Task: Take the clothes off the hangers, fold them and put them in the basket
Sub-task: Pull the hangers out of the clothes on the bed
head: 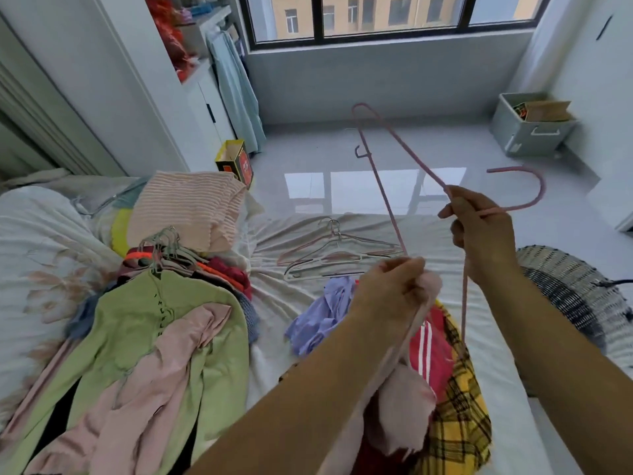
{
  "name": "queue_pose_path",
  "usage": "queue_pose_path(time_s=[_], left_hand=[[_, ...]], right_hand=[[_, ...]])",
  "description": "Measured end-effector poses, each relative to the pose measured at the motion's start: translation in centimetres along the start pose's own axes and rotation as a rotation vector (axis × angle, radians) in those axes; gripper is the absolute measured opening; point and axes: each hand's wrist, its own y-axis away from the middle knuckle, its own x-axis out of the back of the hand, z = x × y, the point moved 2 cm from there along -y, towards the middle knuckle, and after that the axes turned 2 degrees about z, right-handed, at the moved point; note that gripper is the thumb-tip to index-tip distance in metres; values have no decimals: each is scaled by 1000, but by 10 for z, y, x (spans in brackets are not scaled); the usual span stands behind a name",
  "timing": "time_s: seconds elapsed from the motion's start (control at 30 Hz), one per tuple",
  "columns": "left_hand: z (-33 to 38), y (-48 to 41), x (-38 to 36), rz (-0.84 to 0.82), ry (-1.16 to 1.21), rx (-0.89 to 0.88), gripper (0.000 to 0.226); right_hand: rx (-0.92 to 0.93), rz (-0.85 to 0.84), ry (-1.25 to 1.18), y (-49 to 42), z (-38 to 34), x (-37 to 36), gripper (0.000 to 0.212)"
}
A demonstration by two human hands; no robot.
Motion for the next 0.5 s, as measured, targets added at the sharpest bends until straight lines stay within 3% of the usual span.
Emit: queue_pose_path(time_s=[0.1,0.17,0.27,0.37,0.5], left_hand=[[-8,-29,-3,119,-115,-84,20],[-19,-48,36,279,-201,-98,14],[-53,-53,112,398,-346,37,17],[-95,-45,169,488,-478,169,15],[-145,-30,207,502,-501,321,20]], right_hand=[[-49,-43,75,2,18,12,21],[-78,-98,81,2,35,21,21],[-108,-143,107,3,66,31,20],[-26,-129,145,1,85,33,19],[2,-245,194,-13,105,17,20]])
